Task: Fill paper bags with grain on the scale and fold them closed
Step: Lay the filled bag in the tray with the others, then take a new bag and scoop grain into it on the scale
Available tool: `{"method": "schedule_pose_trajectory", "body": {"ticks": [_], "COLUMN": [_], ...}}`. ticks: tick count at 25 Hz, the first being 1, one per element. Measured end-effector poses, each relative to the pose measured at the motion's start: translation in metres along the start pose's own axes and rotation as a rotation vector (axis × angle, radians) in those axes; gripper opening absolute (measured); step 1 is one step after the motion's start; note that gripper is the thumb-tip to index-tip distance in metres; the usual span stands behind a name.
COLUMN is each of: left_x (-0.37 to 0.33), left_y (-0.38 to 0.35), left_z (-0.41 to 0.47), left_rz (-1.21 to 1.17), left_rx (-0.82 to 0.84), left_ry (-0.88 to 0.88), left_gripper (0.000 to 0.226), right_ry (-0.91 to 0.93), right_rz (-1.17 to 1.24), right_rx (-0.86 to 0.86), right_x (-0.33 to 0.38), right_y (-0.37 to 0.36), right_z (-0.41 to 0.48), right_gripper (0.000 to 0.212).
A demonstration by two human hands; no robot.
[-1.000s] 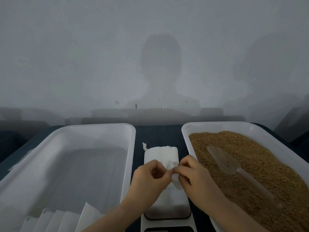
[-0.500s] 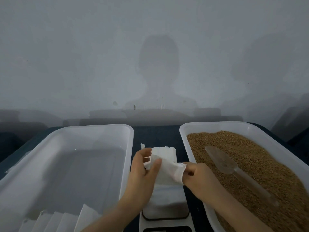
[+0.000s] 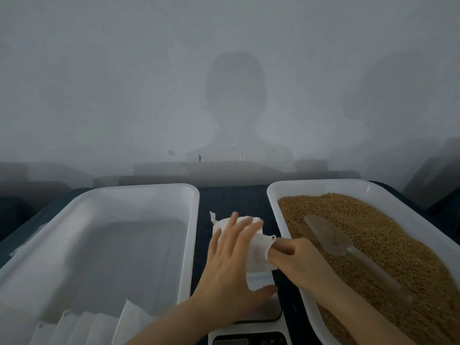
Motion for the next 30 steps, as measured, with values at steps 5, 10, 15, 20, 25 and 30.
{"method": "schedule_pose_trajectory", "body": {"ticks": [5,10,15,20,25,30], "left_x": [0.011,0.019,0.026,0.026,0.024,0.026], "left_y": [-0.006,-0.011,-0.017,-0.016,-0.015,-0.014], "left_z": [-0.002,-0.003,-0.006,-0.004,-0.006,-0.006], "left_rz": [-0.007,-0.17,-0.259,-0.298,-0.313,-0.318], "left_rx": [0.017,0.145,0.293,0.312,0.325,0.328], "left_ry": [0.076,0.355,0.522,0.519,0.529,0.542], "left_gripper": [0.061,0.054,0.062,0.061,0.06,0.058], "right_ry": [0.082,0.1,0.058,-0.258,-0.278,-0.2], "right_rz": [0.004,-0.033,-0.436,-1.065,-1.0,-1.012], "right_rx": [0.071,-0.088,-0.363,-0.19,-0.124,-0.258], "right_x": [0.004,0.006,-0.02,-0.087,-0.102,-0.088], "right_y": [-0.007,0.002,0.077,0.129,0.125,0.137], "right_z": [-0.004,-0.004,0.01,0.004,0.012,0.013], "right_gripper": [0.025,0.035,0.025,0.051,0.023,0.02]}}
Point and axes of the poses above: each hand's wrist, its own z-axis towards the middle knuckle, its own y-axis out of the back of the hand, x = y × z, the point moved 3 cm from there along z, towards the middle knuckle, and after that the axes turned 8 degrees about -x, right-handed, at the moved point
